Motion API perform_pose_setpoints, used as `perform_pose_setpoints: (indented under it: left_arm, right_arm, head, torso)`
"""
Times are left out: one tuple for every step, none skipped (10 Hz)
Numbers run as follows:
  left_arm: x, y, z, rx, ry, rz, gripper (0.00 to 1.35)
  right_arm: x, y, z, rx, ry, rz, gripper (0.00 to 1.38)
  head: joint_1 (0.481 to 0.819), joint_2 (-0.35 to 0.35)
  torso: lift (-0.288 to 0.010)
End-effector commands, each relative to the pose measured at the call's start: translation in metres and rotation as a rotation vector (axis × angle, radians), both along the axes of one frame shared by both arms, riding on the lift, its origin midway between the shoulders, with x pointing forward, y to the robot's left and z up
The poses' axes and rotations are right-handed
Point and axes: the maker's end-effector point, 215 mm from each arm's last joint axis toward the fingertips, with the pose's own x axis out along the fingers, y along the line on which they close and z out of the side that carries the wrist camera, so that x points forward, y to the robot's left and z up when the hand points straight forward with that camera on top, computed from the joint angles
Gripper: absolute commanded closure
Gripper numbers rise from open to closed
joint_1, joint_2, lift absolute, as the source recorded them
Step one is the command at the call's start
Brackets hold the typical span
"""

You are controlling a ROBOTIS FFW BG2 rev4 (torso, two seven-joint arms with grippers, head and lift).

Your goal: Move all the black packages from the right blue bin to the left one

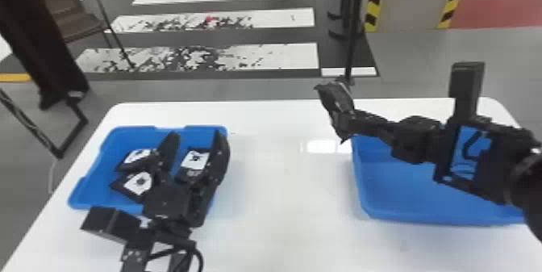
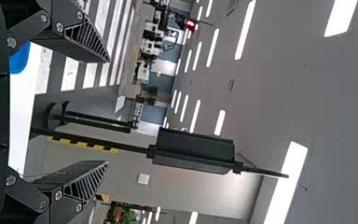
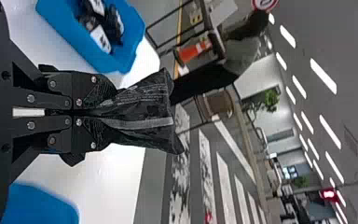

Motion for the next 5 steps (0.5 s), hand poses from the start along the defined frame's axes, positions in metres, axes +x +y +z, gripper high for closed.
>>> perform_pose_setpoints:
  left_arm:
    - [0.002, -0.028, 0.002, -0.043, 0.008, -0.06, 0.29]
    - [0.001, -0.048, -0.001, -0.084, 0.026, -0.106, 0.29]
    - [-0.002, -0.07, 0.003, -0.122, 0.03, -0.153, 0.29]
    - [-0.003, -0.086, 0.001, -0.131, 0.048, -0.19, 0.29]
    - [-0.002, -0.095, -0.006, -0.155, 0.078, -0.218, 0.29]
  right_arm:
    - [-0.023, 0.05, 0.0, 0.074, 0.043, 0.112, 1.17]
    - [-0.034, 0.072, -0.008, 0.089, 0.07, 0.16, 1.17]
    - [-0.046, 0.09, -0.015, 0.107, 0.098, 0.202, 1.17]
    - [-0.055, 0.103, -0.015, 0.112, 0.103, 0.232, 1.17]
    - [-0.062, 0.114, -0.014, 0.121, 0.108, 0.26, 1.17]
  head:
    - [0.695, 0.164]
    - [0.695, 0.192]
    - [0.695, 0.207]
    - [0.695, 0.212]
    - [0.695, 0.213]
  torso:
    - [-0.154]
    - [-0.154]
    - [-0.154]
    - [-0.154]
    - [-0.154]
